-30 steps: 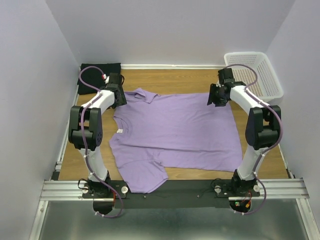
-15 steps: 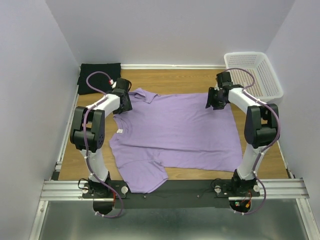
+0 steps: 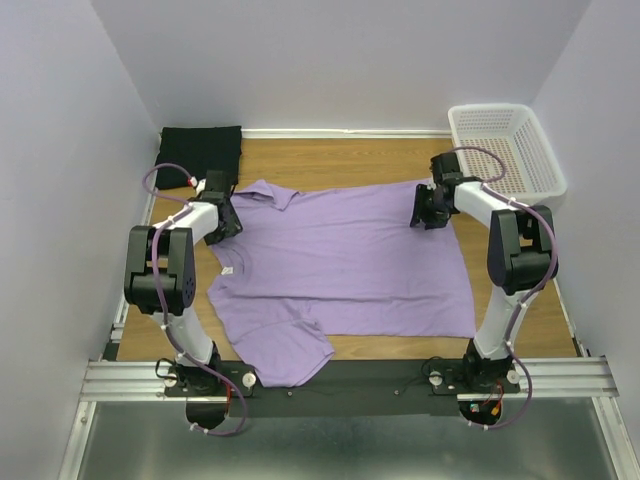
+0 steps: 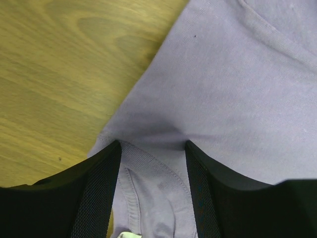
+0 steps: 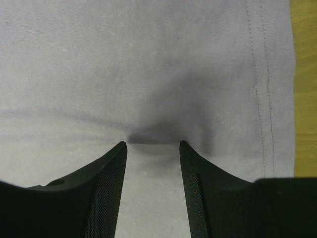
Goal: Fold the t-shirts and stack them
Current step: Flatten the tshirt out
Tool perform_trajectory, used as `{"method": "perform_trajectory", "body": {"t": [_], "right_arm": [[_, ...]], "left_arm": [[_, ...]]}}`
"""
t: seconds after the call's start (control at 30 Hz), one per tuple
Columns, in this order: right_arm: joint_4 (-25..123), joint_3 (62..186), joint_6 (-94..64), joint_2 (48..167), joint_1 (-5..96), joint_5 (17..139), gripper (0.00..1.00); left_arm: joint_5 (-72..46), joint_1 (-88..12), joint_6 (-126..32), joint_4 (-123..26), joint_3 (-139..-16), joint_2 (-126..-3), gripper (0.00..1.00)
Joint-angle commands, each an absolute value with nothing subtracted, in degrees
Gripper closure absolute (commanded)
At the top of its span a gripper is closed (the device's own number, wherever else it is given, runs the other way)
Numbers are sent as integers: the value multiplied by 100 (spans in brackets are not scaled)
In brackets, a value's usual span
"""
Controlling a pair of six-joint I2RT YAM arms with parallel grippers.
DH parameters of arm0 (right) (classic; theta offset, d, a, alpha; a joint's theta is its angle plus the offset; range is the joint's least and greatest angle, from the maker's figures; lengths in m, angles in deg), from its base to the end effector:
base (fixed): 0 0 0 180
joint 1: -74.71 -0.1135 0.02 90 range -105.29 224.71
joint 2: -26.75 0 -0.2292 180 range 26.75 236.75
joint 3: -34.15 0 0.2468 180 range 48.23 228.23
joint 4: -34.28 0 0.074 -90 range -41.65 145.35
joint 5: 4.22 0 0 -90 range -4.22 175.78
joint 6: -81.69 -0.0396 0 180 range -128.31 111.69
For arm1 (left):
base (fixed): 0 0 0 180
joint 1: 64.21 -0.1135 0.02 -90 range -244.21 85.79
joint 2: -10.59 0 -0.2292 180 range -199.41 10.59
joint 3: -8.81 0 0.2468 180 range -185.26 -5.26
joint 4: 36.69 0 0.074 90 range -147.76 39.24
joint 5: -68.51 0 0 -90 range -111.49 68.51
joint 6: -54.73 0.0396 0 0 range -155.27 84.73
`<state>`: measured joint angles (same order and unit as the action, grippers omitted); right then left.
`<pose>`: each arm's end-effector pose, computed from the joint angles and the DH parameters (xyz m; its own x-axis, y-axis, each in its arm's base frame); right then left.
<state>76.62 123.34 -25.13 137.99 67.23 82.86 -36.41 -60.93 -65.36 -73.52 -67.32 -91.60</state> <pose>0.3774 0.0516 0.1321 -0.8998 0.1733 -0.4005 0.1134 0.9791 0.1690 0.3413 -0.0093 0.1292 -0.7379 -0.4430 -0.5092 -0.4991 0.8660 -0.0302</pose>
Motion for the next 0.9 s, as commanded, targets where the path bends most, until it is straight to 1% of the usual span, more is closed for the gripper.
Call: {"method": "perform_trajectory", "body": {"t": [0.0, 0.1, 0.17, 0.2, 0.23, 0.3, 0.37, 0.5, 0.67, 0.87], "right_arm": [[7682, 12153, -2571, 13828, 6689, 8077, 45], [7682, 12284, -2501, 13697, 6680, 8103, 45], [7683, 12591, -2396, 13670, 6689, 8147, 44], [7691, 12705, -2378, 13670, 6689, 8182, 42], [7691, 12854, -2343, 13713, 6689, 8226, 38], [7691, 13259, -2246, 13871, 6715, 8472, 35], [7691, 13662, -2176, 14020, 6786, 8699, 35], [7691, 14304, -2009, 14521, 6900, 8789, 36], [7691, 15008, -1895, 15242, 6997, 8938, 41], [7674, 15747, -1895, 15866, 7102, 8894, 47]], "left_arm": [[-3785, -6254, -6393, -7634, -6441, -9119, 36], [-3618, -6254, -6349, -7555, -6608, -8944, 31], [-3573, -6254, -6243, -7485, -6810, -8724, 27], [-3582, -6254, -6165, -7380, -6871, -8654, 22], [-3617, -6254, -5938, -7266, -6924, -8601, 18], [-3931, -6281, -5787, -6959, -7003, -8504, 11], [-3960, -6377, -5637, -6765, -7135, -8574, 7], [-3670, -6544, -5479, -6343, -7136, -8644, 7], [-3503, -6553, -5285, -6052, -6978, -8557, 6], [-3626, -6553, -5179, -5885, -6793, -8477, 6]]}}
